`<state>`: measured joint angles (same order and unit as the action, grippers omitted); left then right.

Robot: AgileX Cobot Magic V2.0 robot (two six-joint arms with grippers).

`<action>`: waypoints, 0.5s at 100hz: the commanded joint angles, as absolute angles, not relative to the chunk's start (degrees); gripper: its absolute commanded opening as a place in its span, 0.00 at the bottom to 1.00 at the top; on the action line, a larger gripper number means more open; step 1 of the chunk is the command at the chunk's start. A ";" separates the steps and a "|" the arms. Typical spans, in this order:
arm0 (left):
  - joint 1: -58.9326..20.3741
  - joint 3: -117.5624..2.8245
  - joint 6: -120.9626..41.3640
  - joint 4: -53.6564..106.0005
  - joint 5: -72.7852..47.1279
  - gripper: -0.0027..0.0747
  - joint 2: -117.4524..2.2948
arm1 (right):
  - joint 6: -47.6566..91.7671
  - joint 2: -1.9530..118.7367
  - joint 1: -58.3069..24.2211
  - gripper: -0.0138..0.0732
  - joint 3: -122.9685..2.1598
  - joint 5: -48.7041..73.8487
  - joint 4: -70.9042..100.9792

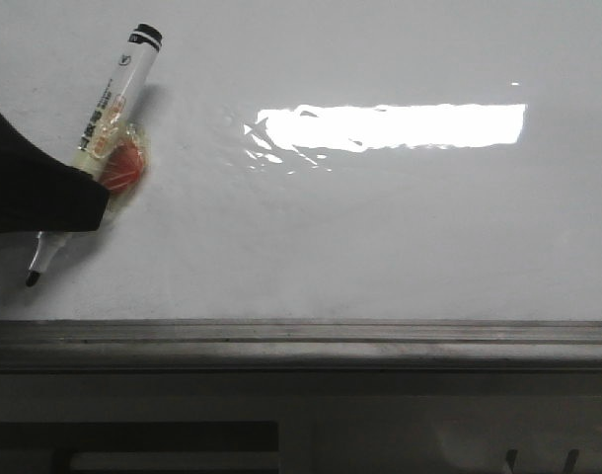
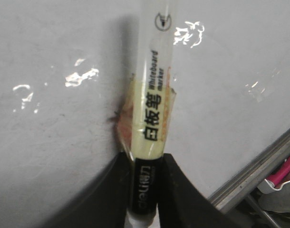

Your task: Write number 6 on whiteboard

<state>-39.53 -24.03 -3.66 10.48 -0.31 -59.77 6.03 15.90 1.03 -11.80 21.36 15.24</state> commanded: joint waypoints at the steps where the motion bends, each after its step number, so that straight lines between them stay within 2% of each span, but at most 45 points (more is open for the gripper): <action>1: -39.21 -25.04 -3.57 11.95 0.62 0.01 -60.73 | 6.23 16.87 1.33 0.09 -13.89 17.14 14.93; 18: -39.32 -25.04 -3.57 12.24 0.31 0.01 -60.63 | 6.62 16.87 0.07 0.09 -14.53 18.02 14.93; 50: -41.02 -25.36 -3.57 11.30 -0.47 0.01 -55.85 | 14.74 17.66 -7.42 0.09 -17.96 22.12 15.02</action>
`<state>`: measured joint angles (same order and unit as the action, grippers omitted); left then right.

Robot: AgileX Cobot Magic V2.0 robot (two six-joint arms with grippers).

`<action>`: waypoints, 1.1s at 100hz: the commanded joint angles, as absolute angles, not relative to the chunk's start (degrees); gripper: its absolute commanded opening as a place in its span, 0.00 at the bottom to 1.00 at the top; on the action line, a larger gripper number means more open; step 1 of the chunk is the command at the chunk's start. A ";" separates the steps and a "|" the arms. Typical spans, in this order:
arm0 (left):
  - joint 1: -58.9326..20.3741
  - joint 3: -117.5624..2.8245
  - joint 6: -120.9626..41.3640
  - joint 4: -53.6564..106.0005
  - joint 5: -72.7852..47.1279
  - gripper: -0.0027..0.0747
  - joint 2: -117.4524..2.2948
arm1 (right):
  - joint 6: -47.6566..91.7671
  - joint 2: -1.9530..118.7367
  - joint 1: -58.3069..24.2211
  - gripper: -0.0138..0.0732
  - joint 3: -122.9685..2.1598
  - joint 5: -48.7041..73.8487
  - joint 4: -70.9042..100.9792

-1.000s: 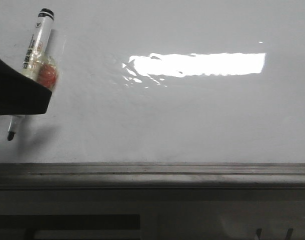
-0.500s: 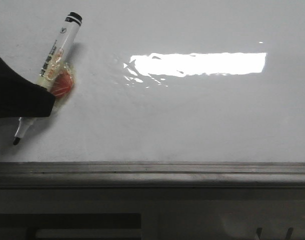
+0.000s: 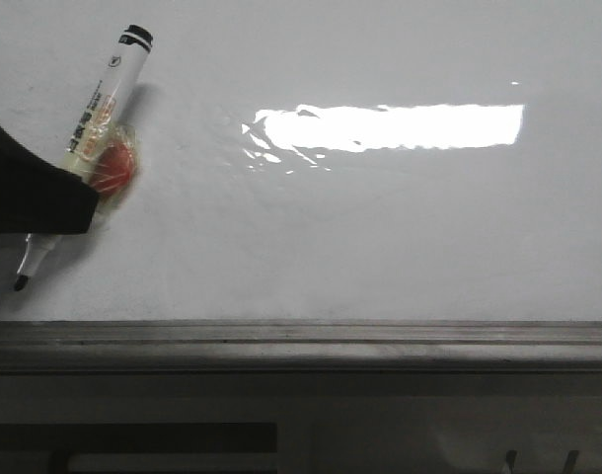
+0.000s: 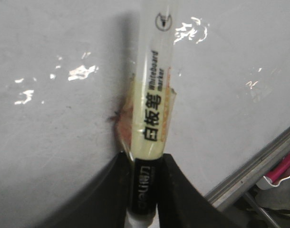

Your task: Write number 6 on whiteboard

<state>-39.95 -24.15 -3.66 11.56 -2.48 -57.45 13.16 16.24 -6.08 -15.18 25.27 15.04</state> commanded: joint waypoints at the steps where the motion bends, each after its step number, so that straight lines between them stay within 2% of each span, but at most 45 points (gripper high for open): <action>1: -41.14 -25.36 -3.57 11.16 -0.47 0.01 -55.72 | 14.86 17.81 -7.67 0.09 -17.98 22.12 15.02; 19: -46.40 -27.04 -3.67 2.89 -0.71 0.01 -55.57 | 17.95 19.97 -12.36 0.09 -20.54 21.56 15.19; 42: -50.91 -28.18 -3.67 -4.69 0.00 0.01 -55.57 | 19.67 25.22 -24.69 0.10 -25.88 21.88 16.01; 49: -51.00 -28.18 -3.67 -5.71 0.00 0.01 -55.57 | 19.67 27.82 -28.51 0.18 -27.95 22.18 17.00; 66: -51.00 -28.18 -3.67 -10.79 0.00 0.01 -55.57 | 19.67 36.11 -37.23 0.49 -33.35 22.31 18.28; 73: -51.00 -28.18 -3.67 -12.12 0.50 0.01 -55.57 | 19.67 40.11 -40.63 0.56 -35.52 22.31 18.28; 92: -51.00 -28.18 -3.67 -15.44 2.22 0.01 -55.57 | 19.67 50.19 -47.81 0.57 -40.71 17.93 18.38; 110: -51.00 -28.18 -3.67 -15.74 3.78 0.01 -55.57 | 19.67 57.08 -50.33 0.57 -44.83 13.72 18.38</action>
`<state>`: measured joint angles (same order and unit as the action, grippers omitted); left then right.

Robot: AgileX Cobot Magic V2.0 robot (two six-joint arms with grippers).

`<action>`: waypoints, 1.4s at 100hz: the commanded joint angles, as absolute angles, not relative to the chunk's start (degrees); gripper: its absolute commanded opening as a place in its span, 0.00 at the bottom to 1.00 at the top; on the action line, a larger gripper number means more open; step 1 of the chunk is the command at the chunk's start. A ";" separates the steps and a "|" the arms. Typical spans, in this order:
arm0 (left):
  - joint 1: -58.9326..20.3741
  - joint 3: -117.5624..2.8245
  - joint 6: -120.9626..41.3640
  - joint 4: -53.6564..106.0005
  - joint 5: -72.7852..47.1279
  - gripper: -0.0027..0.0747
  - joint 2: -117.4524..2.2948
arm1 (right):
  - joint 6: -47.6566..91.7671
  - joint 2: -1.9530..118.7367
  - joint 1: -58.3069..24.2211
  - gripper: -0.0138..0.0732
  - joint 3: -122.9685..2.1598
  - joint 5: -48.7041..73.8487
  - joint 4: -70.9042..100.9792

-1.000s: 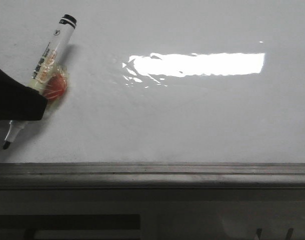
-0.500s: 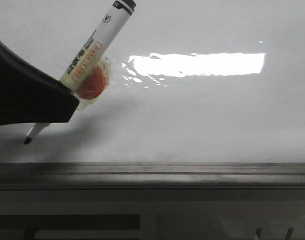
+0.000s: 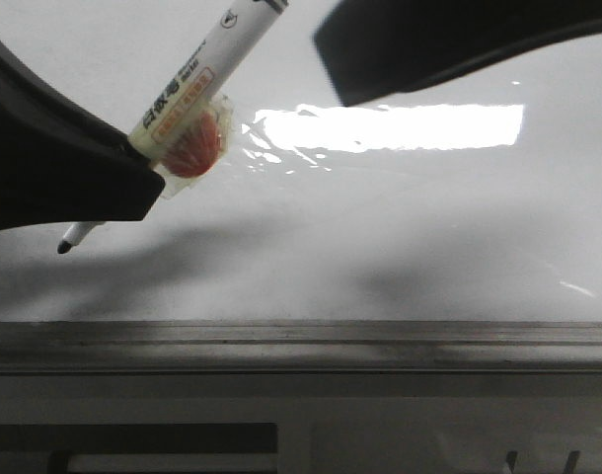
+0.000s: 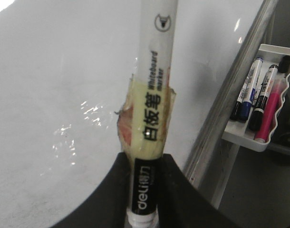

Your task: Write number 6 on whiteboard

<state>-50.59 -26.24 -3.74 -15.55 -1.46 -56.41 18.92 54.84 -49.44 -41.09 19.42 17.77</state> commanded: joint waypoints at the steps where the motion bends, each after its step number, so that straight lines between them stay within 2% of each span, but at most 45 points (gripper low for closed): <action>1: -51.00 -28.18 -3.67 -15.74 3.79 0.01 -55.57 | 19.67 57.56 -50.48 0.57 -45.02 13.63 18.38; 40: -51.00 -28.18 -3.67 -15.74 4.01 0.01 -55.57 | 19.67 68.07 -51.06 0.57 -52.83 11.15 18.38; 69: -53.03 -28.18 -3.67 -15.74 5.03 0.01 -55.45 | 19.67 69.05 -49.91 0.55 -53.23 9.17 18.75; 106: -53.31 -28.18 -3.67 -15.74 5.47 0.01 -55.45 | 19.67 69.05 -50.01 0.38 -53.23 12.16 18.82; 113: -53.31 -28.18 -3.67 -15.74 5.47 0.01 -55.45 | 19.67 69.05 -50.01 0.30 -53.23 12.16 18.82; 126: -53.31 -28.18 -3.67 -15.74 5.37 0.01 -55.45 | 19.67 69.05 -50.01 0.08 -53.23 12.16 18.82; 134: -53.31 -28.18 -3.67 -16.24 5.37 0.01 -55.45 | 19.67 69.05 -50.01 0.08 -53.23 12.05 18.82; 140: -53.31 -28.18 -3.67 -16.24 5.37 0.07 -55.45 | 19.67 69.05 -50.01 0.08 -53.23 12.05 18.82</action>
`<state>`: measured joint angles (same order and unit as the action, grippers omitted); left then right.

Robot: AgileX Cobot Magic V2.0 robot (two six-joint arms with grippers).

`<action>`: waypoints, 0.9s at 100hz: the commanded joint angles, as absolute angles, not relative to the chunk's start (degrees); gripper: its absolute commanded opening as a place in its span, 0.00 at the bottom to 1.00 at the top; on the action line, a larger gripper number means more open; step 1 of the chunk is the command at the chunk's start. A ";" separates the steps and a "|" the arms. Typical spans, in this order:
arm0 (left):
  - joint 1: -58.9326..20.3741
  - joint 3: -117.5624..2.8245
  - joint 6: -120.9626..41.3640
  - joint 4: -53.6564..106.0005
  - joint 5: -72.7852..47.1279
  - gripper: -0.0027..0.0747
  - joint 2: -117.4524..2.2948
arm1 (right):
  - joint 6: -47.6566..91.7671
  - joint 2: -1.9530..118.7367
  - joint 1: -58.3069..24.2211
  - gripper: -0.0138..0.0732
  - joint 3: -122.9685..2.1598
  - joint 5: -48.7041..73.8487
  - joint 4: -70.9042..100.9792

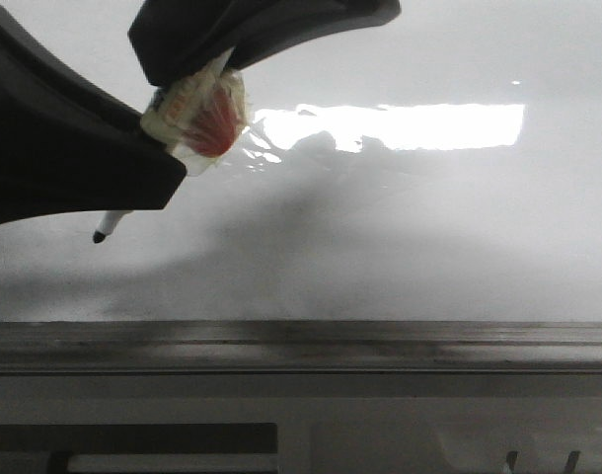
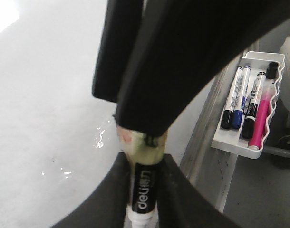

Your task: Write number 6 on whiteboard

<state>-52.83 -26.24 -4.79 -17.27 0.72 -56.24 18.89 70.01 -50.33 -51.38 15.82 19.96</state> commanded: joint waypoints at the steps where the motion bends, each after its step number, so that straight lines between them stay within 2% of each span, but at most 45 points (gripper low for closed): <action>1: -53.31 -28.18 -3.67 -16.24 5.37 0.10 -55.45 | 19.67 69.05 -50.01 0.08 -53.23 12.05 18.82; 8: -53.31 -28.18 -3.67 -16.24 5.37 0.25 -55.45 | 19.67 69.05 -50.01 0.08 -53.23 12.05 18.82; 13: -53.31 -28.18 -3.67 -16.24 5.37 0.41 -55.45 | 19.67 69.05 -50.01 0.08 -53.23 12.05 18.82; 21: -53.18 -28.18 -3.67 -16.14 4.46 0.53 -55.45 | 19.67 69.05 -49.90 0.08 -53.23 12.05 18.82; 38: -52.14 -28.18 -3.67 -13.54 -1.13 0.53 -51.68 | 19.32 68.68 -47.87 0.08 -53.23 12.44 20.23; 56: -50.05 -28.07 -3.67 -13.54 -1.77 0.53 -44.09 | 19.32 67.32 -45.82 0.08 -53.23 14.23 21.58; 90: -37.18 -27.52 -3.67 -13.54 -1.98 0.53 -37.32 | 19.29 65.42 -42.02 0.08 -55.79 15.29 21.73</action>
<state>-39.72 -26.24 -4.20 -14.18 -5.50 -37.71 18.99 67.03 -43.38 -52.82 18.66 21.00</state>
